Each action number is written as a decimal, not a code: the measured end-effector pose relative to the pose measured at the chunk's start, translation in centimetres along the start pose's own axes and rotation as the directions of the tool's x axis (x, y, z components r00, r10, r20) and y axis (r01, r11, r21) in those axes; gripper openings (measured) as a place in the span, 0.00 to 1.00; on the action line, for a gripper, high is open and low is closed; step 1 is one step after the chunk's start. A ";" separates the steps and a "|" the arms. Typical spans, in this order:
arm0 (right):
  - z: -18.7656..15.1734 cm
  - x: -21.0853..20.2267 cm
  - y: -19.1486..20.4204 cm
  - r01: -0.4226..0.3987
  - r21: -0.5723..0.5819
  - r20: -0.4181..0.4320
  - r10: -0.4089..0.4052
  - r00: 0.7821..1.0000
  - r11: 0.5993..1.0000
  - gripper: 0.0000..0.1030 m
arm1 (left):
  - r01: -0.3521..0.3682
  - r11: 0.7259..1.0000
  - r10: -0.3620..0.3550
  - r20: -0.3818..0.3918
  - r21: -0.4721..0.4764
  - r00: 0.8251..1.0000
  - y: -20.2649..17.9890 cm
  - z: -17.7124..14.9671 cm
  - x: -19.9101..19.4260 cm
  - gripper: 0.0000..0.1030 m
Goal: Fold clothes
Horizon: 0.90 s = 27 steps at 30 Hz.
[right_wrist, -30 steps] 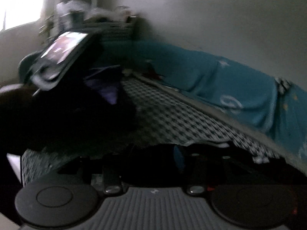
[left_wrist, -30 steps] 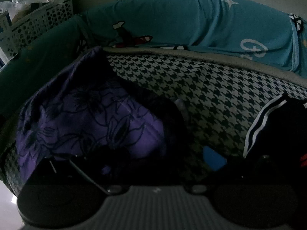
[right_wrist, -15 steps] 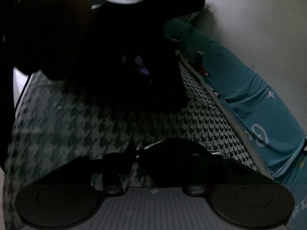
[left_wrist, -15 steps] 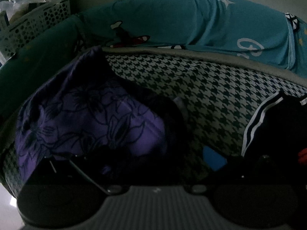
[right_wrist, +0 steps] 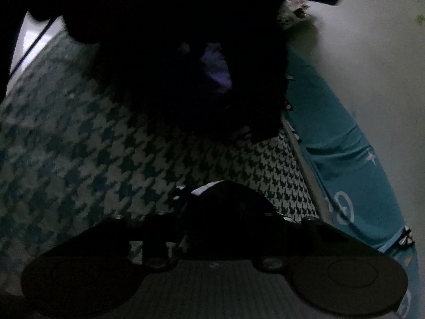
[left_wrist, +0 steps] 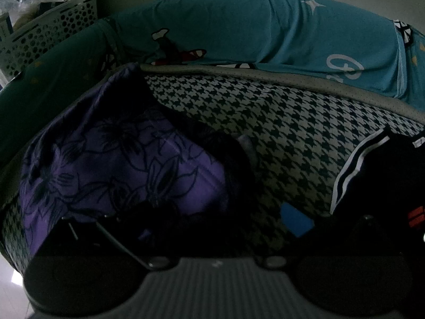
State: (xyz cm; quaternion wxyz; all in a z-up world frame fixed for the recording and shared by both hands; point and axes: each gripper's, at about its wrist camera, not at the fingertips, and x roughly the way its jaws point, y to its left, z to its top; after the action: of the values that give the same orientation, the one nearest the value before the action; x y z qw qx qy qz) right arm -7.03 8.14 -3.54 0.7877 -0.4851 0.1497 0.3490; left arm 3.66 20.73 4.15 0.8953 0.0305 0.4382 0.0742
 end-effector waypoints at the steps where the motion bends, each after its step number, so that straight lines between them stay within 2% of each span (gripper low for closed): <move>1: 0.0 0.2 0.2 0.005 -0.010 0.000 -0.005 1.000 1.000 0.33 | 0.000 1.000 0.000 0.000 0.000 1.000 0.0 0.0 0.0 1.00; 6: -0.1 0.6 0.6 0.018 -0.040 0.004 -0.018 1.000 0.999 0.28 | 0.002 1.000 -0.002 0.003 -0.012 1.000 0.2 0.1 -0.1 1.00; 8: -0.1 0.9 0.4 0.029 -0.018 0.008 -0.029 1.000 0.999 0.14 | 0.006 1.000 -0.006 0.007 -0.028 1.000 0.5 0.2 -0.2 1.00; 10: 0.0 1.1 0.2 0.037 0.007 0.016 -0.037 0.999 0.999 0.06 | 0.010 0.999 -0.009 0.011 -0.044 1.000 0.8 0.3 -0.3 1.00; 13: 0.2 1.1 -0.5 0.044 0.091 0.049 -0.048 0.998 0.995 0.02 | 0.015 0.998 -0.014 0.017 -0.068 1.000 1.3 0.5 -0.5 1.00; 16: 0.6 0.7 -2.7 0.006 0.284 0.103 -0.037 0.994 0.959 0.02 | 0.021 0.996 -0.019 0.024 -0.092 1.000 1.7 0.7 -0.7 1.00; 18: 0.5 0.5 -5.0 -0.053 0.462 0.143 -0.016 0.990 0.885 0.02 | 0.025 0.994 -0.022 0.029 -0.108 0.999 2.1 0.8 -0.8 1.00; 20: -0.2 0.5 -7.5 -0.119 0.627 0.179 0.006 0.984 0.770 0.02 | 0.028 0.992 -0.024 0.034 -0.122 0.999 2.4 0.9 -0.9 1.00; 23: -2.3 0.6 -11.2 -0.213 0.821 0.243 0.013 0.970 0.529 0.02 | 0.026 0.991 -0.020 0.044 -0.134 0.999 2.8 1.1 -1.2 1.00; 27: -5.0 0.2 -14.9 -0.293 0.931 0.307 -0.033 0.951 0.219 0.02 | 0.027 0.990 -0.020 0.049 -0.139 0.999 2.7 1.3 -1.3 1.00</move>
State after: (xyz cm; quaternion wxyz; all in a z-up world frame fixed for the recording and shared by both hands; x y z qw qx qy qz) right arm 4.02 -0.34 3.77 0.8968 0.1730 0.2687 0.3060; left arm 3.60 23.25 6.28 0.9062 -0.0356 0.4110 0.0933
